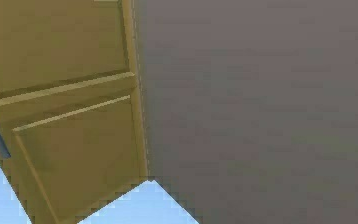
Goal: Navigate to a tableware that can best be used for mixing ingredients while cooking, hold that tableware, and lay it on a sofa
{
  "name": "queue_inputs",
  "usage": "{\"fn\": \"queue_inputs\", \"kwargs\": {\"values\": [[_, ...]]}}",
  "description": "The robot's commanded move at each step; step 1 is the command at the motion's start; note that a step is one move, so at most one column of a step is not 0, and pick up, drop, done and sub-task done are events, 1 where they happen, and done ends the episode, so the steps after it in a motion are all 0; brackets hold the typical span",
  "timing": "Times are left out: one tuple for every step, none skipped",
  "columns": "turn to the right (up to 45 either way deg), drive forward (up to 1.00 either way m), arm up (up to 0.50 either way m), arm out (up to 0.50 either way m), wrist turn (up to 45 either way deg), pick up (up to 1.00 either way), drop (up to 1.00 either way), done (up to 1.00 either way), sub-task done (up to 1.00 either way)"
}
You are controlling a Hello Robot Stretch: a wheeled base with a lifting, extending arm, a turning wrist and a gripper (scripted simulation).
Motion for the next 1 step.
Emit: {"fn": "queue_inputs", "kwargs": {"values": [[0.0,0.15,0.0,0.0,0.0,0.0,0.0,0.0,0.0]]}}
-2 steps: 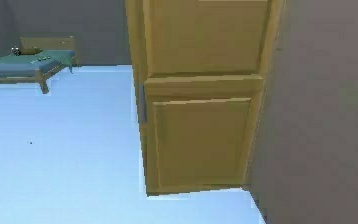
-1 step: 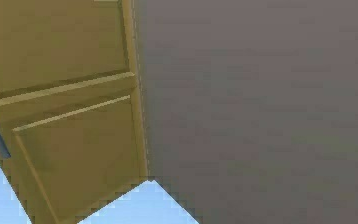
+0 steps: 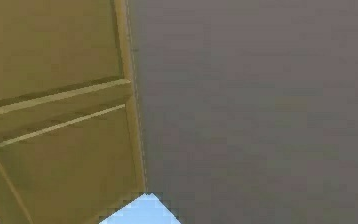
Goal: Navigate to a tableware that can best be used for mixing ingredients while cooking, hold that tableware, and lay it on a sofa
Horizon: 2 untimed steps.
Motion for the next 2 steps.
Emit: {"fn": "queue_inputs", "kwargs": {"values": [[-45.0,0.0,0.0,0.0,0.0,0.0,0.0,0.0,0.0],[-39.0,0.0,0.0,0.0,0.0,0.0,0.0,0.0,0.0]]}}
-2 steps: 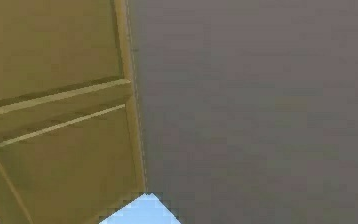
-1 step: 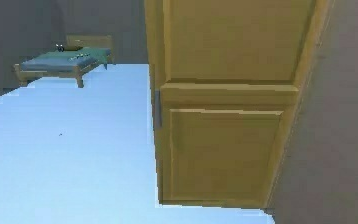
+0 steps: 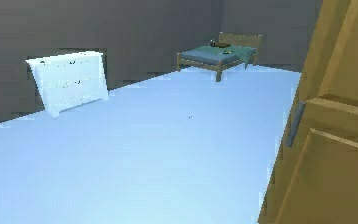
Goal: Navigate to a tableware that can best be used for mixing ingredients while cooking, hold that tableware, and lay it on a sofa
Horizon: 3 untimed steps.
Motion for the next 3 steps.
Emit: {"fn": "queue_inputs", "kwargs": {"values": [[0.0,0.35,0.0,0.0,0.0,0.0,0.0,0.0,0.0],[-9.0,0.0,0.0,0.0,0.0,0.0,0.0,0.0,0.0],[0.0,0.35,0.0,0.0,0.0,0.0,0.0,0.0,0.0]]}}
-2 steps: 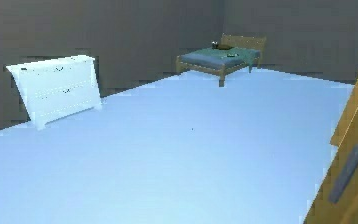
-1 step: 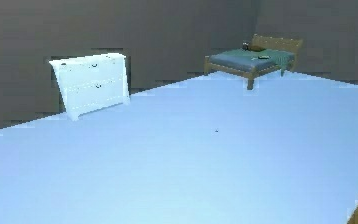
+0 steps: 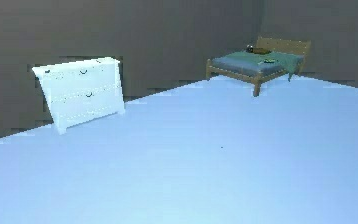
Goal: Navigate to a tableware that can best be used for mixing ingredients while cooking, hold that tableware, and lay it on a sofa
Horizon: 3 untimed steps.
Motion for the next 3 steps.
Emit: {"fn": "queue_inputs", "kwargs": {"values": [[-45.0,0.0,0.0,0.0,0.0,0.0,0.0,0.0,0.0],[-21.0,0.0,0.0,0.0,0.0,0.0,0.0,0.0,0.0],[0.0,0.75,0.0,0.0,0.0,0.0,0.0,0.0,0.0]]}}
